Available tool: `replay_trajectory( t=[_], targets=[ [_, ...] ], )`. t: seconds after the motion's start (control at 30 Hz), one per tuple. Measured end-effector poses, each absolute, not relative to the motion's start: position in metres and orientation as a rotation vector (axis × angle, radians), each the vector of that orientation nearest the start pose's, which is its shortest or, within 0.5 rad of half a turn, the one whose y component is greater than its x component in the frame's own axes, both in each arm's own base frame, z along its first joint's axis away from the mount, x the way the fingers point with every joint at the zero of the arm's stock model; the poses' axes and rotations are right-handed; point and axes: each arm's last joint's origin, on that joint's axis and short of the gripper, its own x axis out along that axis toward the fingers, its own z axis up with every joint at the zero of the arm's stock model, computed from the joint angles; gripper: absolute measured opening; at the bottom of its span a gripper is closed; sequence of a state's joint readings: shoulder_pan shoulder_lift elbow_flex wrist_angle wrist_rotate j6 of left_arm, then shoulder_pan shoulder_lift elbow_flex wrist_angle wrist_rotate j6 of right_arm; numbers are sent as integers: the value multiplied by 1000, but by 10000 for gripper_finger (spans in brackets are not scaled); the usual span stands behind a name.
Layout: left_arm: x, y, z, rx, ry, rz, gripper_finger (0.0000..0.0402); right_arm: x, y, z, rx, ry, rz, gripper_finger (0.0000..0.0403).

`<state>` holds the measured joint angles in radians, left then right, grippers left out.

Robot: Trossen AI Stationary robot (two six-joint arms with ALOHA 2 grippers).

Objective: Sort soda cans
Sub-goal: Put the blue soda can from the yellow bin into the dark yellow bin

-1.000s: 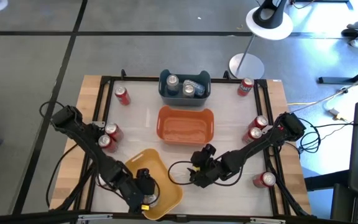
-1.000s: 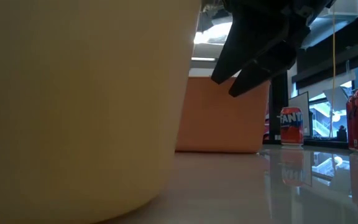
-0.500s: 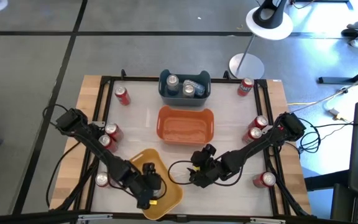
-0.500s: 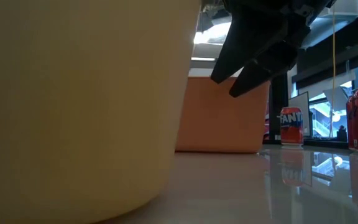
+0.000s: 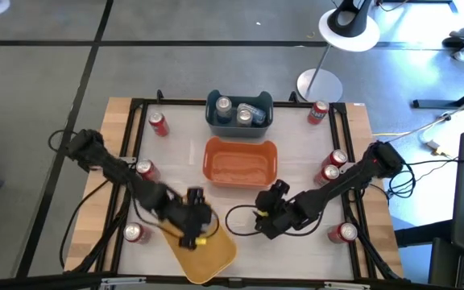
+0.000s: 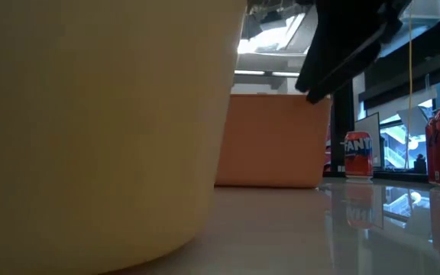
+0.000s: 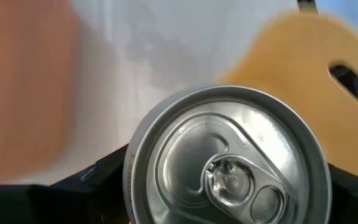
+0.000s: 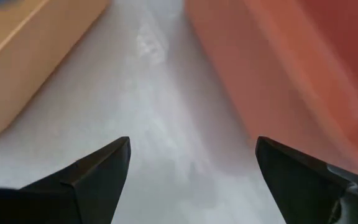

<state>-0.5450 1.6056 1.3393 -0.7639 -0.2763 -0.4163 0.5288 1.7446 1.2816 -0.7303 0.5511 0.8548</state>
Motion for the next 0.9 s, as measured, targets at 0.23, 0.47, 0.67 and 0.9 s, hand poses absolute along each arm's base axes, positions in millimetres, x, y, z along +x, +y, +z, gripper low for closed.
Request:
replay_trajectory(
  t=[0.23, 0.47, 0.67, 0.9],
  targets=[
    [290, -92, 351, 135, 787, 53, 298, 311, 148, 234, 98, 809, -489, 347],
    [296, 8, 364, 236, 774, 382, 298, 323, 122, 231, 56, 864, -503, 347],
    [297, 95, 347, 120, 750, 586, 298, 334, 88, 230, -20, 946, -476, 347],
    [293, 152, 306, -91, 745, 610, 299, 340, 62, 230, -85, 997, -462, 347]
  ],
)
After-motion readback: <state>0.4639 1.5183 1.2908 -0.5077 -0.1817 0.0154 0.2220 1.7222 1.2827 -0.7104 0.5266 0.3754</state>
